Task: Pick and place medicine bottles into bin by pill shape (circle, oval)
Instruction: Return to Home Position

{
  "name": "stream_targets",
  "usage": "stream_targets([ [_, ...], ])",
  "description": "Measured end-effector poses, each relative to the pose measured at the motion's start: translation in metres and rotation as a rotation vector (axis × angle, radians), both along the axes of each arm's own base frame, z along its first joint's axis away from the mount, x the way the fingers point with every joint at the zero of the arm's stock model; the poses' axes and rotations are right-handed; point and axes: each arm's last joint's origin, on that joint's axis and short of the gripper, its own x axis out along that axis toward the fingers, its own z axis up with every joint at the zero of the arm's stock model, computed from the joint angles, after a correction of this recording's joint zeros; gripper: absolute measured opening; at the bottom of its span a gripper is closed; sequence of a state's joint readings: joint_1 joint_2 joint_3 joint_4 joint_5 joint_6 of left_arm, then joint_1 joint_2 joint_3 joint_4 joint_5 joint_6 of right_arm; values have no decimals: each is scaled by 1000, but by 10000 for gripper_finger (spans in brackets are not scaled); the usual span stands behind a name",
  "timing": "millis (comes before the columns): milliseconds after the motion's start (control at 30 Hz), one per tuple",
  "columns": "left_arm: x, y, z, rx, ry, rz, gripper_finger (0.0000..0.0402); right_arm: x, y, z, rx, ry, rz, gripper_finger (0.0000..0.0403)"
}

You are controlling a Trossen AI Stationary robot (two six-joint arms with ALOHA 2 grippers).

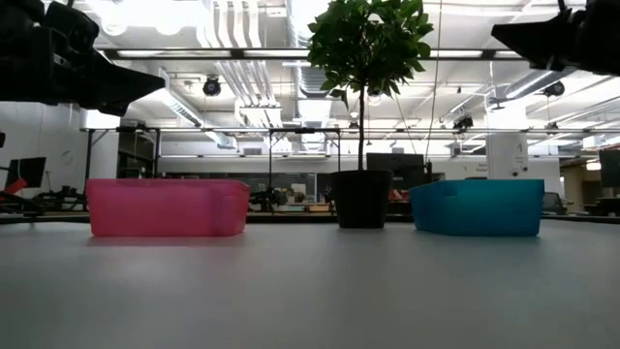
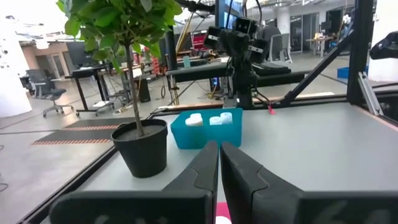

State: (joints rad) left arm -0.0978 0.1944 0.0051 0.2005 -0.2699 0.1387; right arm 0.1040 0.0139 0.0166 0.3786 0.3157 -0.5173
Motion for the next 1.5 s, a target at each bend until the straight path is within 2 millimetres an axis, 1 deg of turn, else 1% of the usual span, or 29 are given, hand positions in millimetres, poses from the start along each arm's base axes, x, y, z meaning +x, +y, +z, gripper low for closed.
stream_targets([
  [100,1,0,-1,1,11,0,2,1,0,-2,4,18,2,52],
  [533,3,0,-5,5,48,0,2,4,0,-4,162,8,61,52],
  [1000,4,0,-5,5,58,0,2,4,0,-4,167,7,63,52],
  [1133,4,0,-6,6,61,0,2,4,0,-6,276,-1,101,52],
  [1200,4,0,-6,6,61,-1,2,3,0,-12,359,29,123,52],
  [1267,4,0,-6,5,59,-1,2,5,0,-20,384,114,135,52],
  [1400,4,0,-6,6,61,-1,2,5,1,-22,332,146,156,52],
  [1500,4,0,-6,6,61,0,2,6,1,-28,302,218,136,52],
])
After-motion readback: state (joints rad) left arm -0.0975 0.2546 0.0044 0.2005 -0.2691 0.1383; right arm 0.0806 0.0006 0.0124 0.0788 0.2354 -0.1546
